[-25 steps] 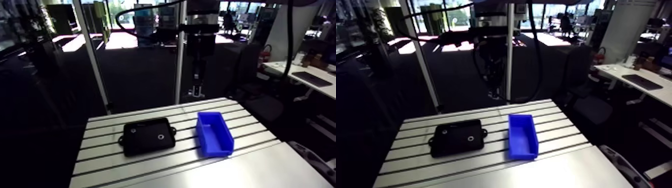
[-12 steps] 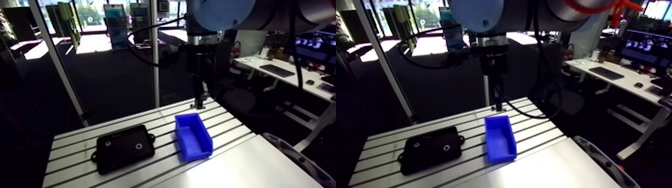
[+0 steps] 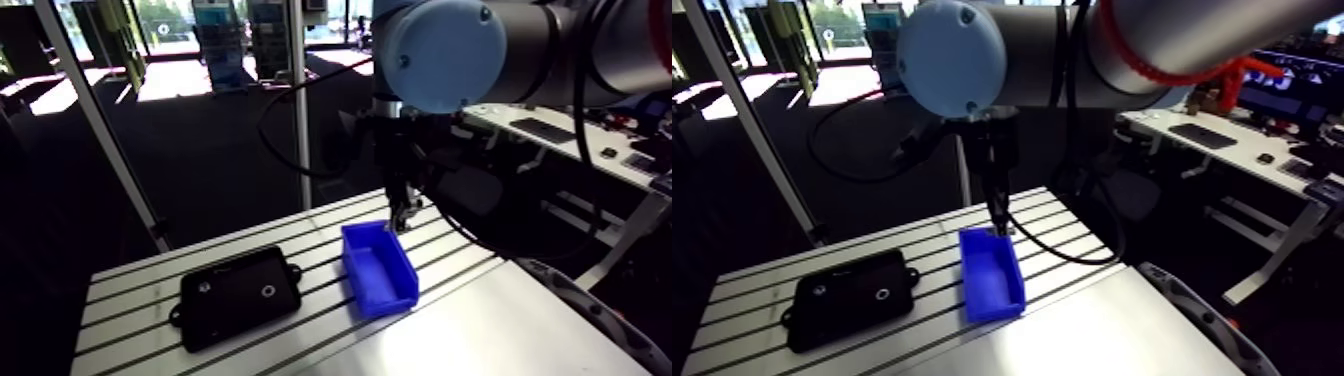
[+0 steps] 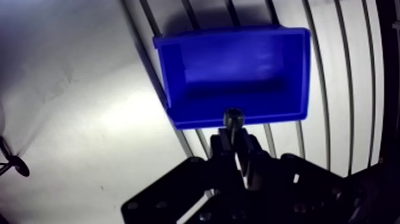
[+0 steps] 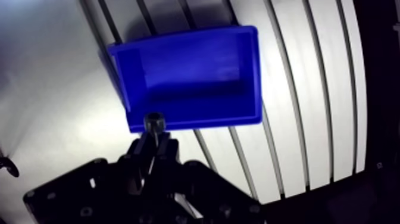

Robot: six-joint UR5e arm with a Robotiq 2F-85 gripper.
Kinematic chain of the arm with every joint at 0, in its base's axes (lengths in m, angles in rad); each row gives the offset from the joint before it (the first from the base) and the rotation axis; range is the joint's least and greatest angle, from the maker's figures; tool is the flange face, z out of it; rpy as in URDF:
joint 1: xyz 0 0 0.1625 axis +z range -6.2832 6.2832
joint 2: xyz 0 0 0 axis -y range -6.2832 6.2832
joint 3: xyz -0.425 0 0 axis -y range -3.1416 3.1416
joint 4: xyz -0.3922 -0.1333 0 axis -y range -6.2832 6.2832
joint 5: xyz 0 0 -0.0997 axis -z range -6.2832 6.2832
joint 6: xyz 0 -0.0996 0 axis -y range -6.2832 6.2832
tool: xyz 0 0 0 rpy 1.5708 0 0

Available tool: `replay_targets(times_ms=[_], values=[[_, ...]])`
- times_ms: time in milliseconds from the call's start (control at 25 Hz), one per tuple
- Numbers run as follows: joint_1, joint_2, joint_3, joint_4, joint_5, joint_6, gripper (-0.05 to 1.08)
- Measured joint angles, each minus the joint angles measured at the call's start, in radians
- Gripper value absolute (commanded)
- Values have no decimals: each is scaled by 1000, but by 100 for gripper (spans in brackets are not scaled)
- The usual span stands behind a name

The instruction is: Pick up the M10 bolt from the tray and put it into the blue bin.

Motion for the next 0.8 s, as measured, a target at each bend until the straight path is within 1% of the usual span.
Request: replay_targets(times_ms=[80, 200, 360, 520, 800], values=[[-4, 2, 7, -3, 5, -8, 99], [-9, 3, 16, -5, 21, -15, 99], [-13, 5, 29, -12, 35, -17, 99], [-13, 9, 44, -37, 40, -18, 99], [-9, 33, 59, -79, 42, -15, 99]])
